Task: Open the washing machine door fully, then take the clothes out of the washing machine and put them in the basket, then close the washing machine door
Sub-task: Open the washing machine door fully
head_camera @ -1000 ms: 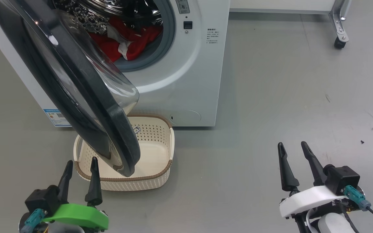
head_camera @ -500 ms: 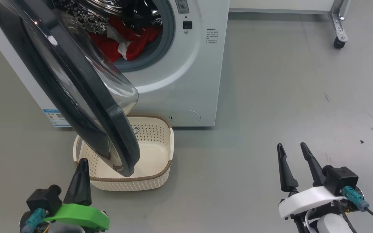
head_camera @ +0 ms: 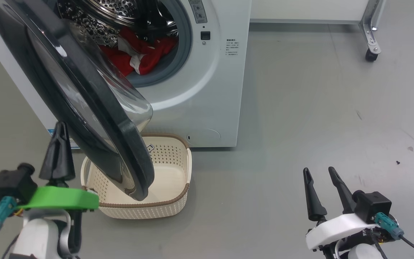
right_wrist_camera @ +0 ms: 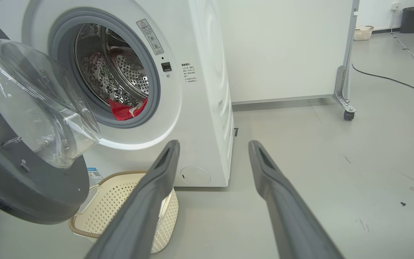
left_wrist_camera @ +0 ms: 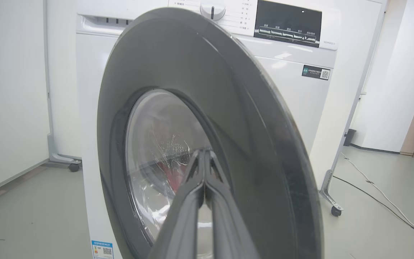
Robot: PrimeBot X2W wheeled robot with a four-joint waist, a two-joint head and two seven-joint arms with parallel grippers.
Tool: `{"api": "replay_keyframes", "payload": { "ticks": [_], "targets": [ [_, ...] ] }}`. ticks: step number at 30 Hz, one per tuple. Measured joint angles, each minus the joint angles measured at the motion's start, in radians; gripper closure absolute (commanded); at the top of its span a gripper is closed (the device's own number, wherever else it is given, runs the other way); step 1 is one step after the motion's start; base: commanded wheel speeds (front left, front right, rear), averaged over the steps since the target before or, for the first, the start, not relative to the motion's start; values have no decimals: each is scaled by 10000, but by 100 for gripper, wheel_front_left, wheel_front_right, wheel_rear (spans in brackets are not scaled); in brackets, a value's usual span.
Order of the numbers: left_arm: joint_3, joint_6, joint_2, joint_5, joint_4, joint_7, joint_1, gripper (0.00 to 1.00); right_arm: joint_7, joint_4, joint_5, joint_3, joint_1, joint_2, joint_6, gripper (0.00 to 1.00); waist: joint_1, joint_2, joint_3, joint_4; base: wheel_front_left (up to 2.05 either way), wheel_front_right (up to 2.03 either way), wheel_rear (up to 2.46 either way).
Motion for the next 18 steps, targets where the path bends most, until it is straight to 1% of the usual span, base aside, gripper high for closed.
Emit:
{"api": "replay_keyframes", "payload": {
  "ticks": [2,5,9,13,18],
  "targets": [
    [90,-2,104,15,-203,-2,-320,100,0,77,-10,8,4,23,75,0,0,0,-54,-18,0,0,0],
    [125,-13,230,119,-460,-35,-715,100,0,119,-69,2,11,63,81,0,0,0,-135,-55,0,0,0],
    [109,-77,274,169,-769,-44,-1237,100,0,123,-88,-27,19,84,86,0,0,0,-186,-92,0,0,0],
    [73,-81,303,169,-934,-46,-1584,100,0,140,-100,-48,22,100,167,0,0,0,-217,-114,0,0,0],
    [-244,-100,309,169,-1168,13,-2066,100,0,165,-171,-88,36,142,171,0,0,0,-249,-139,0,0,0]
  ]
}}
